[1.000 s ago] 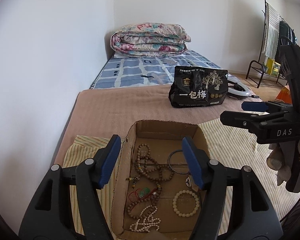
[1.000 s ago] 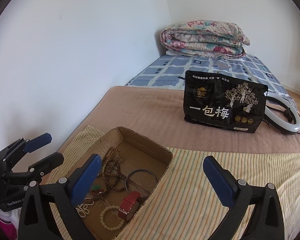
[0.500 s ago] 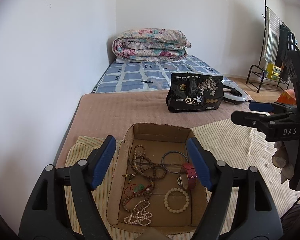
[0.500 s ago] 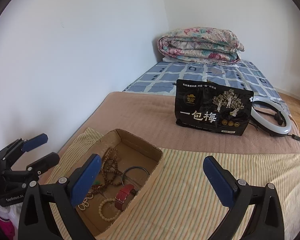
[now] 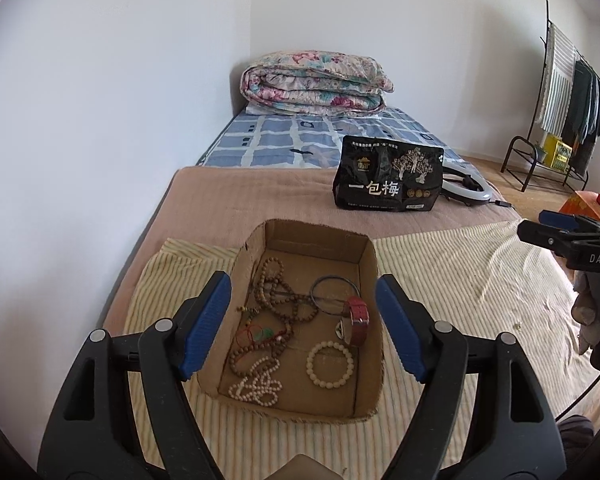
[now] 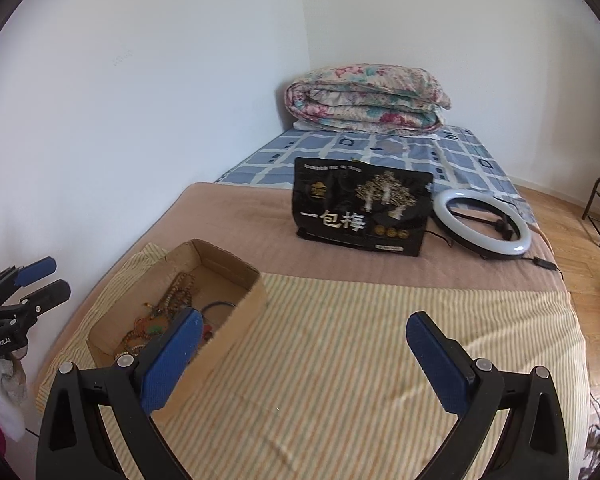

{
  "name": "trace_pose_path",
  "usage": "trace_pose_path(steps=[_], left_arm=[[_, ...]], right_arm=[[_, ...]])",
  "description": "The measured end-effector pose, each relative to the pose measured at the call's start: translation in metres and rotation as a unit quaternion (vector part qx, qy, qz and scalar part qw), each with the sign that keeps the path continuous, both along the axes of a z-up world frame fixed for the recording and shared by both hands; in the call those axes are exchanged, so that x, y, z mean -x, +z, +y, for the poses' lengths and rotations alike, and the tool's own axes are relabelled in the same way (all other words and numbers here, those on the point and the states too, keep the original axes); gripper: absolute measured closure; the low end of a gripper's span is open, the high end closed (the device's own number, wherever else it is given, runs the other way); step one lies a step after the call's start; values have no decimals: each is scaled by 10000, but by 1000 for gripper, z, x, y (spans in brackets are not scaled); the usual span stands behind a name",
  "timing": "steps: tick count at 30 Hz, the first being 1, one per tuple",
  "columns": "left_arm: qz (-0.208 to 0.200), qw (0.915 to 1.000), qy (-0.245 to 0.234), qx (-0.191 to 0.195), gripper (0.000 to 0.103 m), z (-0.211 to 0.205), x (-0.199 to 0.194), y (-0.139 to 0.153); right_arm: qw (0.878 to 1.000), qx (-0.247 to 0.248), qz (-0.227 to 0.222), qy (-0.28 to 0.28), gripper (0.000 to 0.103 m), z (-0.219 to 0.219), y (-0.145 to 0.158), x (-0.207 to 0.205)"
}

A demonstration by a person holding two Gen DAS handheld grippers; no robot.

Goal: Organize jewelry
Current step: 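Move the open right tool back over the bed toward the small white bead, then close the right tool on the small white bead on the bed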

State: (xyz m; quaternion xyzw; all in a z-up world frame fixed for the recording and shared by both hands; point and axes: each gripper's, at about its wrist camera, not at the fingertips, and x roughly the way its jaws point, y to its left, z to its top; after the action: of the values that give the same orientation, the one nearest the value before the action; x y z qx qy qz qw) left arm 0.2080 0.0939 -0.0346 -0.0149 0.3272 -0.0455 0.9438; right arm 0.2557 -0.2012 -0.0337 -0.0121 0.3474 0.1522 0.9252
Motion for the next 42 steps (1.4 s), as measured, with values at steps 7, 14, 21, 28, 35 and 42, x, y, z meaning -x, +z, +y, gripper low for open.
trace_pose_path(steps=[7,14,21,28,35,42], left_arm=[[65,9998,158,83,26,-4,25,-3],[97,9995,278,107,26,-3,45,-7],[218,9993,314,25,26,-2,56,-16],[322,9987,384,57,26,-3,57,-22],[361,9983,451,72,26,-1,59,-24],[376,9982,463,96,26,1,61,-26]], right_arm=[[9998,73,65,-186,7,-44,-5,24],[9983,-27,329,-480,22,-95,-29,49],[9938,-67,813,-755,47,-139,-74,62],[9911,143,1212,-527,66,-140,-118,61],[9886,489,1345,-462,74,-131,-142,53],[9851,686,1486,-524,79,-128,-155,44]])
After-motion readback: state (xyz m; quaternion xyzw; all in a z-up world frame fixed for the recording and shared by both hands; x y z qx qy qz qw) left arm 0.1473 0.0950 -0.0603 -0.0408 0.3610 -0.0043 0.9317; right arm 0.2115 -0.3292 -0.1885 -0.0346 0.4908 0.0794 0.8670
